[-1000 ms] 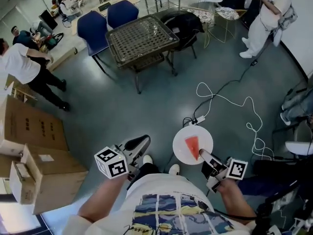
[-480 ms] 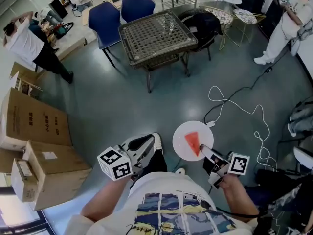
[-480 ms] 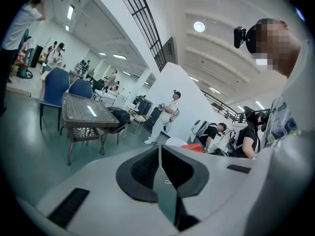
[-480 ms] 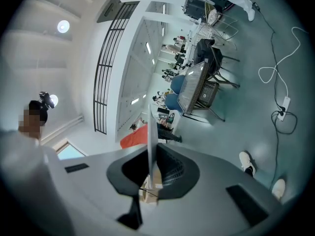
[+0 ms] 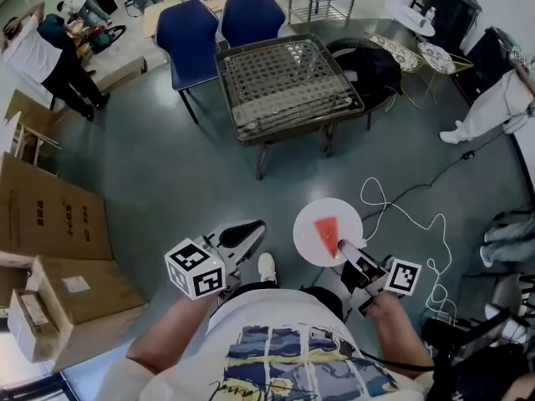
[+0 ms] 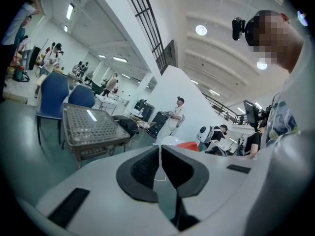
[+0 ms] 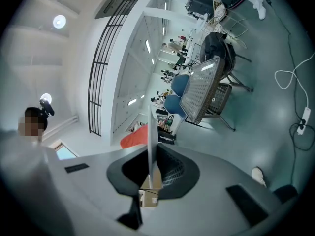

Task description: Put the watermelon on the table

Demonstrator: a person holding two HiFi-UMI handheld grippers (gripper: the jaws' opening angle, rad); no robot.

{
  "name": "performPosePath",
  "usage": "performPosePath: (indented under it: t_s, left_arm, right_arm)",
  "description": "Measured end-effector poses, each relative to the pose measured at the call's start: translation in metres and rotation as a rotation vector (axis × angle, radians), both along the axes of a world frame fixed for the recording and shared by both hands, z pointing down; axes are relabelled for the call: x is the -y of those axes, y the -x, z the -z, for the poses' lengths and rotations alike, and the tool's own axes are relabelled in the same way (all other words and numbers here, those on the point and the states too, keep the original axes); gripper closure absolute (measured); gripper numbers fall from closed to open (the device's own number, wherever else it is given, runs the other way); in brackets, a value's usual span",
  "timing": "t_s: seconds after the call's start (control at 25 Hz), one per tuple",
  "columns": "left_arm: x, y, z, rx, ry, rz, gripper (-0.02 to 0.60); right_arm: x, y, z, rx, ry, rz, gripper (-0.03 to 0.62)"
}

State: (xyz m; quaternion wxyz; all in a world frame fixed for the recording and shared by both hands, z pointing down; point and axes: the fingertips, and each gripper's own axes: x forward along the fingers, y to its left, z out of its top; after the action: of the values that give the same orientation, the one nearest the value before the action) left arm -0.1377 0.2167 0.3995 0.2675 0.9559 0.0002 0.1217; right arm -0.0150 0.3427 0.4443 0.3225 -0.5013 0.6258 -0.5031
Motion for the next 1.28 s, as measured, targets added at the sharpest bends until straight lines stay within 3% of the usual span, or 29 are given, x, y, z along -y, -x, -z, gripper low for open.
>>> performPosePath:
  t_s: [0.2, 0.44, 0.68, 0.84, 1.28]
  left_arm:
    - [0.068, 0.011, -0.009, 0.013, -0.002, 0.057, 0.563]
    - [0.13, 0.017, -0.011, -0.008, 0.027, 0.179, 0.569]
    - [0.217, 0.009, -0.022, 0.023, 0.023, 0.326, 0.569]
    - [0.278, -0.021, -0.019, 0.042, 0.019, 0.414, 0.569]
    - [0.417, -0.129, 0.002, 0.123, -0.01, 0.56, 0.569]
  right_arm:
    - [0.083, -0.007, -0.002, 0.003, -0.009, 0.042, 0.571]
    - [0.174, -0.029, -0.011, 0.007, 0.012, 0.121, 0.571]
    - [0.296, -0.067, -0.034, 0.018, 0.006, 0.231, 0.571]
    - [0.381, -0.103, -0.05, 0.024, 0.02, 0.313, 0.571]
    - [0.602, -0.2, -0.109, 0.008, 0.102, 0.5, 0.571]
